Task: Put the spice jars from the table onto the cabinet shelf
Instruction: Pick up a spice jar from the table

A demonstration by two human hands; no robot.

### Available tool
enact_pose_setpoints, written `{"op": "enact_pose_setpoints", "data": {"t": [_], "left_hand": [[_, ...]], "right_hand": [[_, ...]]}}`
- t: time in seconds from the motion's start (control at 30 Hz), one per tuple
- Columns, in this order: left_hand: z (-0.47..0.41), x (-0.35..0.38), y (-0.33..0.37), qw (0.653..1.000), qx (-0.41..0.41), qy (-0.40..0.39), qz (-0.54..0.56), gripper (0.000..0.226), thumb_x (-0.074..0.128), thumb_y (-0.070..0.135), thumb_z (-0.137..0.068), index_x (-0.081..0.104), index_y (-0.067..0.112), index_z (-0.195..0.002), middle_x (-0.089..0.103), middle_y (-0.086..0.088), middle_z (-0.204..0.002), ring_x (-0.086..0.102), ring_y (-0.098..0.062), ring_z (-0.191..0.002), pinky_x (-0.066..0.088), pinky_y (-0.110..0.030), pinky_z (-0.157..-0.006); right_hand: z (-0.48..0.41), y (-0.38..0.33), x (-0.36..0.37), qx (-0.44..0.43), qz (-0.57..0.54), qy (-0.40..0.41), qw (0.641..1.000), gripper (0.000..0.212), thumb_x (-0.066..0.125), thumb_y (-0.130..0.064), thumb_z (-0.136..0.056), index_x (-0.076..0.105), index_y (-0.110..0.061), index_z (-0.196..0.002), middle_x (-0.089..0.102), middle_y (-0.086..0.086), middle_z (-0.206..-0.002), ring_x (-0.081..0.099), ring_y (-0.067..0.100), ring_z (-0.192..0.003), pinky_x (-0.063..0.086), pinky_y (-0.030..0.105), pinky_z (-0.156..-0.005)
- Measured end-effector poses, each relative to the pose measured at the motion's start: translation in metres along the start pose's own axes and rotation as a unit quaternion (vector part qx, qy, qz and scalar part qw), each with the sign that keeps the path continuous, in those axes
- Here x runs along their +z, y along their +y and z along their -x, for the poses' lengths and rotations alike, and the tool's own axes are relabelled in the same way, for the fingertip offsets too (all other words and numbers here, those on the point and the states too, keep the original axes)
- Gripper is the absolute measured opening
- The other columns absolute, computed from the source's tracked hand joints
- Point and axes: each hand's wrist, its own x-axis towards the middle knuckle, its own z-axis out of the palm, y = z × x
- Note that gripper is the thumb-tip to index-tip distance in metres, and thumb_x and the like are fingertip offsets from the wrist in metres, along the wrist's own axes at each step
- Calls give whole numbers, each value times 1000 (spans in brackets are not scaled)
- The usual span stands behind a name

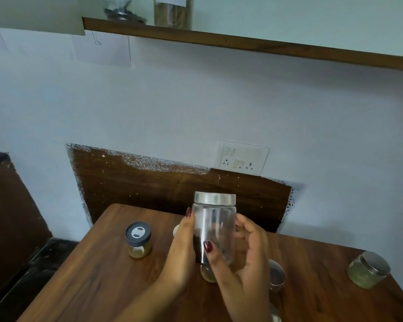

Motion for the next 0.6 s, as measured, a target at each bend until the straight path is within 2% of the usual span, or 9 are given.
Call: {"op": "enact_pose_setpoints", "data": {"t": [0.07,0.13,0.27,0.43,0.53,0.6], "left_hand": [[1,3,1,1000,23,2,-12,45,34,50,-104,76,33,-102,74,-9,-111,69,-25,-109,55,-46,-97],[2,5,3,1000,12,-3,10,48,44,61,-96,71,25,-114,71,-13,-117,67,-27,-114,51,-52,-101],[2,2,7,998,-10,-16,55,64,58,67,-86,63,18,-126,67,-18,-125,64,-34,-120,45,-58,-106],[-1,-2,13,993,-35,-49,101,66,28,58,-102,59,10,-133,64,-24,-129,60,-39,-123,40,-56,-110],[-4,-7,17,993,-39,-62,88,71,23,60,-99,57,9,-135,66,-21,-128,64,-34,-118,51,-43,-94],[-4,-11,18,991,-60,-72,96,74,22,63,-99,58,10,-136,64,-21,-131,62,-33,-120,49,-43,-98]], "right_hand": [[1,0,5,20,-9,-21,1000,81,69,-75,-65,38,-47,-134,54,-28,-124,61,-3,-105,56,17,-75],[0,-2,7,32,-13,-25,999,83,72,-73,-62,33,-52,-133,50,-31,-125,58,-4,-110,55,15,-78],[-5,-5,5,53,-89,-27,994,79,83,-50,-64,39,-43,-130,53,-33,-119,59,-7,-107,52,9,-76],[-11,-7,0,97,-136,-17,986,82,75,-72,-55,43,-49,-126,58,-28,-116,64,3,-105,58,24,-76],[-16,-9,0,113,-166,-29,979,70,78,-56,-67,46,-41,-127,61,-26,-112,67,4,-101,58,24,-72],[-18,-10,2,117,-194,-38,973,66,77,-38,-69,48,-32,-128,64,-20,-111,67,3,-100,57,22,-70]]}}
